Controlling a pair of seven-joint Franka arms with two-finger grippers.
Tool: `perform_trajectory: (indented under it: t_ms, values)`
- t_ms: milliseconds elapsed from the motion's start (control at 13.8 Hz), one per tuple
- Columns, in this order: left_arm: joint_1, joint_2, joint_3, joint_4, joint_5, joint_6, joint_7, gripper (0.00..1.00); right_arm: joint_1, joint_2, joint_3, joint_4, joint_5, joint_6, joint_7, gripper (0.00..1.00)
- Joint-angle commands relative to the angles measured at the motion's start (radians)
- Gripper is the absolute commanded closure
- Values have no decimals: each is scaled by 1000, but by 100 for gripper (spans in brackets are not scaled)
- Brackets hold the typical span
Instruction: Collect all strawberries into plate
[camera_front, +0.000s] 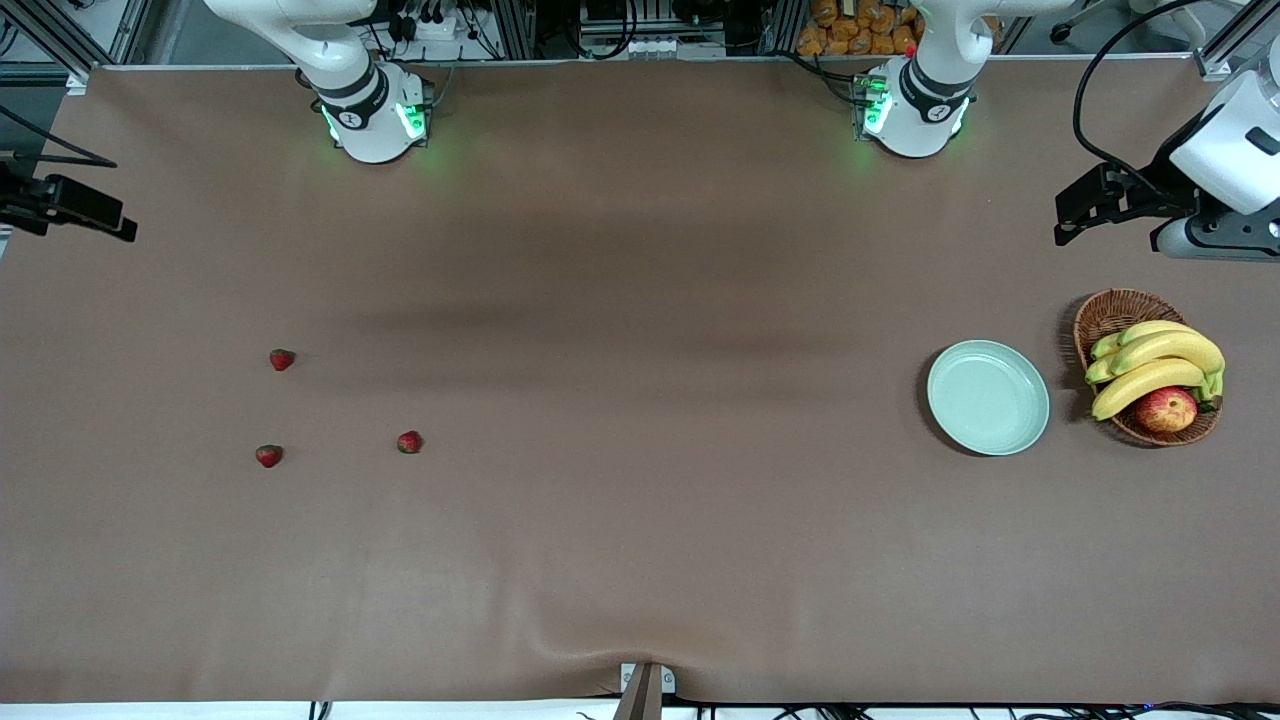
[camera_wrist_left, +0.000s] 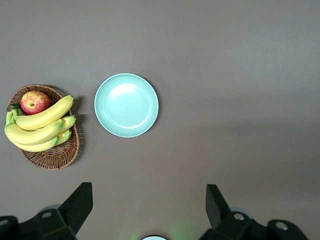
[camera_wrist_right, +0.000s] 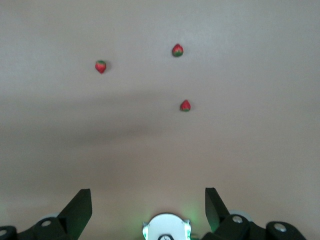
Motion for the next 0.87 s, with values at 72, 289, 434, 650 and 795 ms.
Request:
perform_trajectory:
  t_ms: [72,289,434,650,795]
  values:
    - [0,9,-7,10,-20,-17,22,0,0,23,4,-62,-11,143,-5,0]
    - [-3,12,-7,-3,-20,-19,23,0,-11,104,4,-87,-15,269,-51,0]
    - [-3,9,-7,-9,-20,-26,26,0,-35,182,4,-90,-15,329,-60,0]
    - [-2,8,-7,-10,-20,-28,28,0,-64,302,4,-100,-8,442,-117,0]
    - [1,9,-7,-12,-20,-28,28,0,-72,382,4,-100,-8,547,-122,0]
